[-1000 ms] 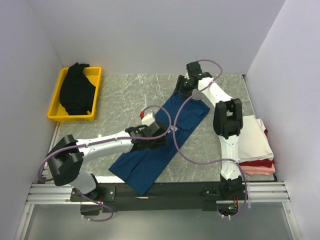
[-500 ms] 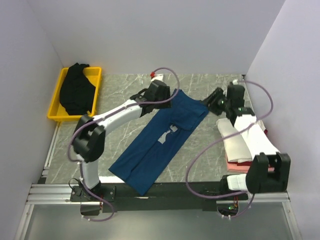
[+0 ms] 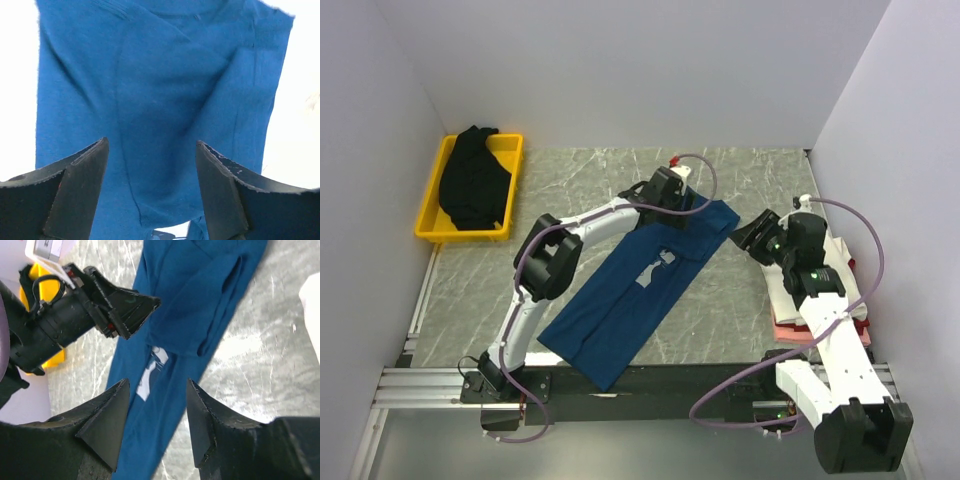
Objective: Fold and stack the t-shirts
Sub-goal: Fold the tshirt
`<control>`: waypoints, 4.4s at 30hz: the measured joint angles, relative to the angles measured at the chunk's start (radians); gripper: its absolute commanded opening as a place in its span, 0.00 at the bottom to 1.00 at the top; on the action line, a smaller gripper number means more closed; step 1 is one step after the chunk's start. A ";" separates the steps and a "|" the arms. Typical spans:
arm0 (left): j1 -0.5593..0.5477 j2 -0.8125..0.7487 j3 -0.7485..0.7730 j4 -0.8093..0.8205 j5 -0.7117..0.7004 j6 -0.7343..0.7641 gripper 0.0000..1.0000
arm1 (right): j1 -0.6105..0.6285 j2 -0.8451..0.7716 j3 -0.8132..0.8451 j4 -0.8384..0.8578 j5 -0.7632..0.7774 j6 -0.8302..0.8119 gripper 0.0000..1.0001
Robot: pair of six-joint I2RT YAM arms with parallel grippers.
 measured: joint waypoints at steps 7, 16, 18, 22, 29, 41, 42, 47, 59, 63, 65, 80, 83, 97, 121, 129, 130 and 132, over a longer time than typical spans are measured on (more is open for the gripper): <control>-0.056 0.076 0.063 -0.016 -0.047 0.060 0.76 | 0.000 -0.027 -0.060 -0.018 -0.025 -0.022 0.56; -0.079 0.241 0.284 -0.135 -0.167 0.044 0.75 | 0.000 -0.026 -0.063 -0.031 -0.051 -0.040 0.56; -0.073 0.276 0.352 -0.182 -0.202 0.012 0.74 | 0.000 -0.021 -0.063 -0.030 -0.060 -0.043 0.56; -0.031 0.302 0.413 -0.248 -0.231 -0.105 0.72 | 0.000 0.006 -0.063 -0.029 -0.079 -0.048 0.56; 0.179 0.249 0.335 -0.245 -0.230 -0.352 0.74 | 0.000 0.079 -0.063 -0.005 -0.114 -0.063 0.56; 0.360 0.206 0.291 -0.215 -0.112 -0.517 0.91 | 0.021 0.212 -0.061 0.017 -0.147 -0.100 0.56; 0.356 0.203 0.287 -0.204 -0.098 -0.516 0.91 | 0.030 0.214 -0.061 0.016 -0.146 -0.103 0.56; 0.337 0.132 0.193 -0.161 -0.042 -0.494 0.93 | 0.104 0.215 -0.056 0.014 -0.127 -0.108 0.56; 0.331 -0.363 -0.221 -0.099 -0.097 -0.488 0.73 | 0.401 0.205 -0.086 0.060 -0.044 -0.030 0.55; 0.332 -0.652 -0.580 -0.031 -0.117 -0.542 0.70 | 0.489 0.198 -0.160 0.118 -0.037 0.026 0.54; 0.332 -0.774 -0.744 -0.034 -0.128 -0.566 0.70 | 0.539 0.198 -0.197 0.136 -0.031 0.058 0.54; 0.328 -1.360 -1.360 -0.177 -0.183 -0.817 0.57 | 0.894 0.382 -0.262 0.300 -0.015 0.227 0.52; 0.324 -1.432 -1.399 -0.240 -0.204 -0.875 0.57 | 0.941 0.420 -0.262 0.317 -0.007 0.244 0.51; 0.293 -1.648 -1.542 -0.369 -0.227 -1.032 0.52 | 0.988 0.536 -0.227 0.393 -0.008 0.293 0.15; -0.138 -1.496 -1.496 -0.330 -0.126 -1.101 0.56 | 0.813 0.263 -0.407 0.277 -0.043 0.211 0.00; -0.235 -1.509 -1.508 -0.349 -0.103 -1.178 0.48 | 0.813 0.248 -0.407 0.275 -0.060 0.212 0.00; -0.247 -1.508 -1.508 -0.352 -0.103 -1.189 0.48 | 0.813 0.246 -0.407 0.275 -0.060 0.213 0.00; -0.275 -1.504 -1.508 -0.356 -0.101 -1.208 0.43 | 0.813 0.238 -0.407 0.274 -0.061 0.214 0.00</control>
